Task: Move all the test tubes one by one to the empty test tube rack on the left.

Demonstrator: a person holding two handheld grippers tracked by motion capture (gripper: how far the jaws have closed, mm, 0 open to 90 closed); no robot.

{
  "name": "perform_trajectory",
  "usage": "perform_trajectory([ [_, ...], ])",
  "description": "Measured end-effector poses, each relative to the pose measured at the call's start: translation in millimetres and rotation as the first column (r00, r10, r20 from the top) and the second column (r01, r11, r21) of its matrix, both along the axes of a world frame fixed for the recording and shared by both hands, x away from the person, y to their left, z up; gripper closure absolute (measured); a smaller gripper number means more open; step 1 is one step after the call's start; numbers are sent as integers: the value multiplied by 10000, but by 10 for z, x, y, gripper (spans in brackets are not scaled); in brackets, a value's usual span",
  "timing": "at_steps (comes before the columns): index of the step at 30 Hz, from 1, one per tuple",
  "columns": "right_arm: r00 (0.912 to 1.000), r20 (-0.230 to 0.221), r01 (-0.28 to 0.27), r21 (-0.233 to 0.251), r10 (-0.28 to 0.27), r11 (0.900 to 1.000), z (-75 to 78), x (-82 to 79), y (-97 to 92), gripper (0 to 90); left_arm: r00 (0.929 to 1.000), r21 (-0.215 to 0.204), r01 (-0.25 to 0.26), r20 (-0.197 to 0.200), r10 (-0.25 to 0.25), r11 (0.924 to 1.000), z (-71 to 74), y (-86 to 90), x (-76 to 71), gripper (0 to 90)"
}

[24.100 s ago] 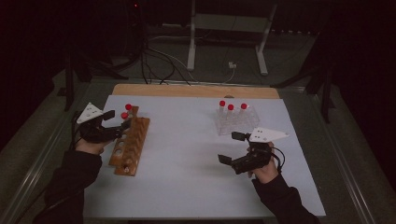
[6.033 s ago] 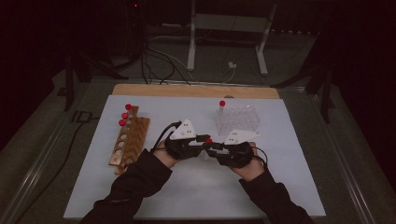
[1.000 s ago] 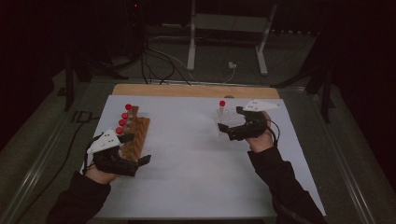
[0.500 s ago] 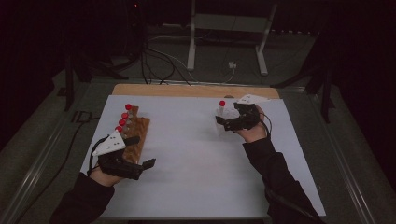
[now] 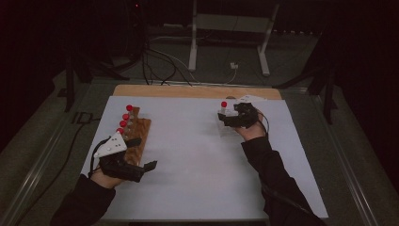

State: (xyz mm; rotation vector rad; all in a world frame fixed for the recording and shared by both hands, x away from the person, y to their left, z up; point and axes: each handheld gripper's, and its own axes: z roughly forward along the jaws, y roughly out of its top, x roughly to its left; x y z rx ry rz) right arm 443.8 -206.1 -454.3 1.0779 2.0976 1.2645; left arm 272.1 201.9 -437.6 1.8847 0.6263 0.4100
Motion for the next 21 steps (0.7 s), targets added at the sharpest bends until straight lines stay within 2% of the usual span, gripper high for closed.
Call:
perform_trajectory([
  [5, 9997, -233, 112, -182, -116, 9998, -47, 67, 40, 284, 10000, -38, 40, -14, -40, 10000, 4, 3, 2, 26],
  [9, 9991, -399, 148, -176, -155, 9997, -76, 105, 62, 441, 10000, -31, -10, -16, 10, 10000, -1, 17, 7, 26],
  [11, 9987, -441, 235, -253, -246, 9994, -90, 126, 75, 483, 10000, -11, -7, -9, 7, 10000, -4, 19, 8, 26],
  [13, 9975, -501, 490, -347, -507, 9982, -102, 149, 84, 551, 10000, -27, 17, -29, -17, 10000, -5, 22, 12, 26],
  [16, 9961, -518, 692, -456, -716, 9966, -113, 178, 94, 631, 10000, -25, 13, -54, -13, 10000, -12, 17, 14, 26],
  [21, 9961, -482, 698, -714, -733, 9950, -150, 214, 123, 727, 10000, -5, 45, -80, -45, 10000, -18, 14, 21, 26],
])
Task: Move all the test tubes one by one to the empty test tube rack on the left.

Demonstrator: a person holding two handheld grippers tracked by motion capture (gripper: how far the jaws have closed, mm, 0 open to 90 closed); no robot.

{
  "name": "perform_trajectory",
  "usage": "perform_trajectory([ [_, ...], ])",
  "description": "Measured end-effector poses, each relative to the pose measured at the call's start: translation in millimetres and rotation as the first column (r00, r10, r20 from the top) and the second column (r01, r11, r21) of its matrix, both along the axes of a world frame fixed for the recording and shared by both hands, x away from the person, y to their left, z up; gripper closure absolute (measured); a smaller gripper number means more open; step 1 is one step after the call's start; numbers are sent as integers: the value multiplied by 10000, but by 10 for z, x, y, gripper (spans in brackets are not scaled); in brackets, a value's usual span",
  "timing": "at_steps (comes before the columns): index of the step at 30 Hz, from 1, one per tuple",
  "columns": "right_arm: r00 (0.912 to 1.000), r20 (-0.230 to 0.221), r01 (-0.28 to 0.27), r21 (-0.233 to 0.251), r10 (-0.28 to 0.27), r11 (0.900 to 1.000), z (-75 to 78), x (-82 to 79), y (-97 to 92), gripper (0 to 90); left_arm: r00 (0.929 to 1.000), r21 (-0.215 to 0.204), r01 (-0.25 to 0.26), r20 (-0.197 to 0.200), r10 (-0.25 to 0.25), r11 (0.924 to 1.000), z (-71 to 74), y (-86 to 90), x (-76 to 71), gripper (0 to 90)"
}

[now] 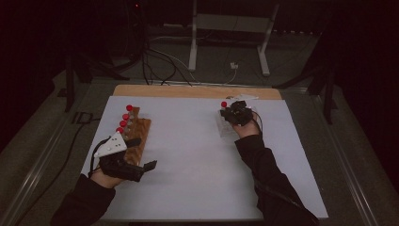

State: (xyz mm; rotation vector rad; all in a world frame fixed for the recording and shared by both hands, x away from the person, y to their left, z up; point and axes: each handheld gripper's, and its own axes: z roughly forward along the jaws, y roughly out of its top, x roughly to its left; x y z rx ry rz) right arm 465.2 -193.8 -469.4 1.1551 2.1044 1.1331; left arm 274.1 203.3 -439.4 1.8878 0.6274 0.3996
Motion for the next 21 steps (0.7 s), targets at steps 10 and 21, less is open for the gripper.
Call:
perform_trajectory([
  [10, 9999, 139, -74, -18, 75, 10000, 3, -4, -2, 755, 10000, 8, -30, -37, 30, 10000, -10, -2, 9, 26],
  [21, 9967, 778, -215, -168, 227, 9996, 284, -122, -20, 756, 10000, -14, 2, -54, -2, 10000, -1, -20, 13, 26],
])
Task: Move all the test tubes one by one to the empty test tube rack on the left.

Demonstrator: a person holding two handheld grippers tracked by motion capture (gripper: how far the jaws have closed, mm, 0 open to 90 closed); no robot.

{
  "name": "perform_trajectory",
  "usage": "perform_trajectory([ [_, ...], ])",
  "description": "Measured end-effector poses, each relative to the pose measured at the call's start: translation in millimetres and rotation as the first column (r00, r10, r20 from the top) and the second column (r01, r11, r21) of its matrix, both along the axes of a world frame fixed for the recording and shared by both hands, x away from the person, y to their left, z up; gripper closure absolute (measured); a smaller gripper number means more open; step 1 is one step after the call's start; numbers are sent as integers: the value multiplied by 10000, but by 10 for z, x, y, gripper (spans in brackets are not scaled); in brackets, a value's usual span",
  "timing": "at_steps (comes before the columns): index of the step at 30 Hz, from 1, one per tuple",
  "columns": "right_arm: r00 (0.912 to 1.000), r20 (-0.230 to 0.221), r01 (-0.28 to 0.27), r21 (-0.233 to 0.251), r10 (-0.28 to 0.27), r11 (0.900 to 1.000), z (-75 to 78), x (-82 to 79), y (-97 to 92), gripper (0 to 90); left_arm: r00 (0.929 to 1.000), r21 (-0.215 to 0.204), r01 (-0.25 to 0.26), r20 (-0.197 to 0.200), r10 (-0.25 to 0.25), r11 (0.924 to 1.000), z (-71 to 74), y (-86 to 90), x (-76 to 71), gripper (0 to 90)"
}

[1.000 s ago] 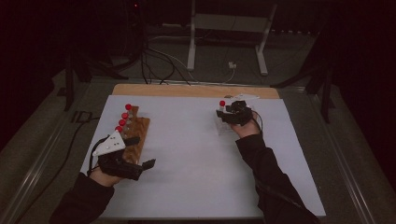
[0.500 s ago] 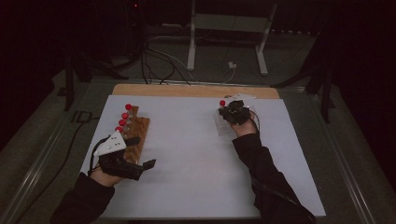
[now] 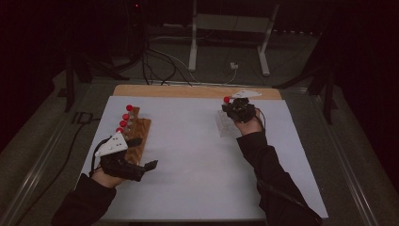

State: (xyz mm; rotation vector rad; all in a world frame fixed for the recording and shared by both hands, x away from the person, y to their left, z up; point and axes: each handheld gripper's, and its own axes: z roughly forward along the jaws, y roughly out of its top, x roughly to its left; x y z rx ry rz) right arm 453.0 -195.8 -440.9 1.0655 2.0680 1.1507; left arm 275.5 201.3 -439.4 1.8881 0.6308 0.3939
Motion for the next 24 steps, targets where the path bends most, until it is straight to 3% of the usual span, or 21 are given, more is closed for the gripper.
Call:
perform_trajectory([
  [11, 9957, 684, -622, -108, 628, 9980, 315, -282, 19, 756, 9999, 60, 104, 61, -104, 9999, 31, -68, 1, 27],
  [18, 9876, 716, -1391, -152, 1398, 9902, 364, -538, 43, 756, 9997, 27, 216, 76, -216, 9998, 78, -143, 14, 26],
  [24, 9732, 555, -2207, -458, 2231, 9743, 293, -831, 90, 756, 9992, 86, 395, 112, -396, 9992, 126, -272, 78, 26],
])
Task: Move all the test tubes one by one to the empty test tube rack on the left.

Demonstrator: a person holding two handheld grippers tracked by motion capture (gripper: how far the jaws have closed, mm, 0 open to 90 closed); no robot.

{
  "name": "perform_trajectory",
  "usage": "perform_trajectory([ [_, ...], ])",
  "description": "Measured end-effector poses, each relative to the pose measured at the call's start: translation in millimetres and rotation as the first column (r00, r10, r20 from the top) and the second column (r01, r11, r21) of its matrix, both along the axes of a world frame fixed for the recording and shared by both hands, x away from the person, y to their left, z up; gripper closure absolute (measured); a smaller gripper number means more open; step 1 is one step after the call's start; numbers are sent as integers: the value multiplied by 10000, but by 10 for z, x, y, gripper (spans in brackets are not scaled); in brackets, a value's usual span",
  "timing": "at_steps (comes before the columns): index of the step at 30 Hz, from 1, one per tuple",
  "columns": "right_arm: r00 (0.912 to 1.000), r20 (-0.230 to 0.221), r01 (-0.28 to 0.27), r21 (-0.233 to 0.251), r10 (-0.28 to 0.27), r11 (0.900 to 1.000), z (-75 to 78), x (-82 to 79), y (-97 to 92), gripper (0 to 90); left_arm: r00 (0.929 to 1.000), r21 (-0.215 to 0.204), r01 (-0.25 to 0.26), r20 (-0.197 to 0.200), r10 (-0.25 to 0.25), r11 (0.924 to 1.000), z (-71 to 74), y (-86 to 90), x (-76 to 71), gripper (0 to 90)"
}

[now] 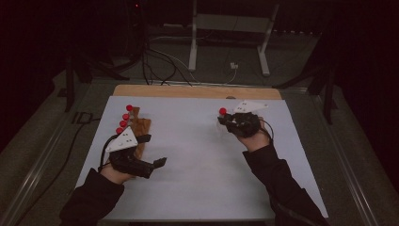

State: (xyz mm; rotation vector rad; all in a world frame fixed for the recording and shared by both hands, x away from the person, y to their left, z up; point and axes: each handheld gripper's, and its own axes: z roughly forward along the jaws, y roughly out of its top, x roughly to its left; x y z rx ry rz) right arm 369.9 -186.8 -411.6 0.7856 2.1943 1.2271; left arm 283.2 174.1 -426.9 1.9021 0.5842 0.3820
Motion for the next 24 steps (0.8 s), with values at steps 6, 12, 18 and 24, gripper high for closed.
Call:
perform_trajectory([
  [6, 9974, -216, -687, -45, 686, 9976, -105, -260, 48, 756, 9993, -61, 378, -78, -379, 9993, 47, -159, 65, 27],
  [12, 9917, -414, -1221, -37, 1219, 9925, -248, -450, 106, 756, 9974, -16, 710, -84, -710, 9975, 60, -337, 123, 26],
  [18, 9865, -573, -1536, -23, 1532, 9881, -344, -576, 130, 756, 9935, 34, 1138, -88, -1138, 9935, 84, -532, 138, 27],
  [24, 9803, -666, -1868, -39, 1861, 9824, -379, -654, 180, 756, 9880, -6, 1547, -40, -1547, 9880, 106, -709, 130, 27],
])
